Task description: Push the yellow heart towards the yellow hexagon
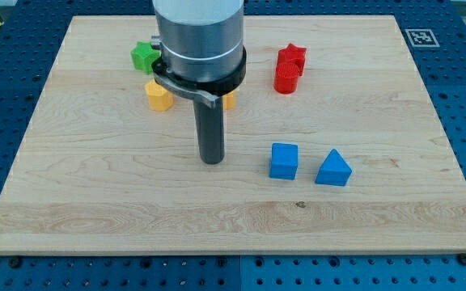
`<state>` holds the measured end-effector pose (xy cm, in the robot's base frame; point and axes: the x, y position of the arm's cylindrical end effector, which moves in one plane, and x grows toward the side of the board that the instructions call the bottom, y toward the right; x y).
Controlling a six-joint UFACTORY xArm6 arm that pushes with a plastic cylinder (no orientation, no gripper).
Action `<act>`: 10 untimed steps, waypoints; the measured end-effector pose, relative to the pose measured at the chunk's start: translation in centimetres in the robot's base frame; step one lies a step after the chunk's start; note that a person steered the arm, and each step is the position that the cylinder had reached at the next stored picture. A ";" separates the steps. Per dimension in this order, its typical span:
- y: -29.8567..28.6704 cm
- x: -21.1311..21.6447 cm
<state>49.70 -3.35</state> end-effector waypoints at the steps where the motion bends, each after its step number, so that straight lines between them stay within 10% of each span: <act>1: 1.6 -0.2; 10: 8.9 -5.1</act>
<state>44.62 5.57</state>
